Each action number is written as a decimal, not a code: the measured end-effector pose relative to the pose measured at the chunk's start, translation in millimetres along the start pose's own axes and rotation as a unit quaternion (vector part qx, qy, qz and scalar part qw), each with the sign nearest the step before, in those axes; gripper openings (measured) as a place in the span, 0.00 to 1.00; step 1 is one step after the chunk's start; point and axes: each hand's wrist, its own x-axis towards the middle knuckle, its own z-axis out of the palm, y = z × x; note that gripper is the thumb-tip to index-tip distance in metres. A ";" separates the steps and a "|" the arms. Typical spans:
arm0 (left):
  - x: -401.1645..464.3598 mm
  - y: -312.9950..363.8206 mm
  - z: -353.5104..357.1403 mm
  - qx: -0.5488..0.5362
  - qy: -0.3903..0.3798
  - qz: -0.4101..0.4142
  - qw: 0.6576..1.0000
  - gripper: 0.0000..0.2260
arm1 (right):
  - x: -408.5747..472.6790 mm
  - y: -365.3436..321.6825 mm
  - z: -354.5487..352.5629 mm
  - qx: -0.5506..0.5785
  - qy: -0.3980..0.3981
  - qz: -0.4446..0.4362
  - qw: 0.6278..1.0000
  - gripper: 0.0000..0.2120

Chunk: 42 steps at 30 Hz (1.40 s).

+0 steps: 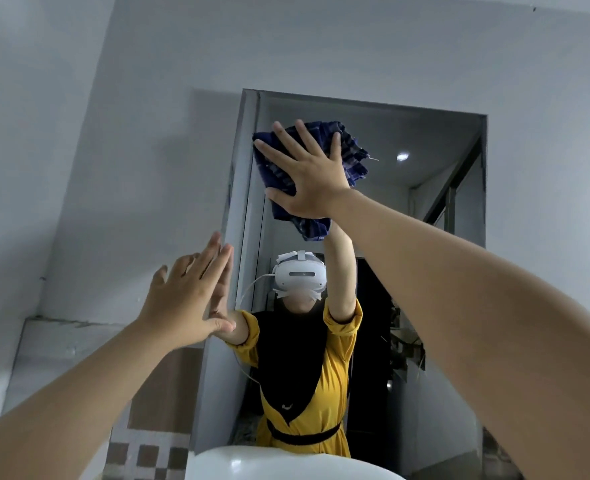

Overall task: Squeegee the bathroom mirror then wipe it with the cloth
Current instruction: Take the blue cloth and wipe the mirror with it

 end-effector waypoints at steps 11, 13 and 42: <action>-0.6 4.3 -6.1 -0.045 -0.056 -0.006 0.997 0.63 | -73.5 83.0 -7.2 -0.005 0.015 0.113 0.993 0.35; -0.8 3.9 -6.0 -0.044 -0.054 -0.003 0.998 0.63 | -83.9 95.0 -8.4 -0.010 0.019 0.134 0.991 0.35; -2.0 10.4 -6.9 -0.055 -0.100 -0.027 0.993 0.57 | -109.0 14.1 23.4 0.060 0.114 0.406 0.905 0.36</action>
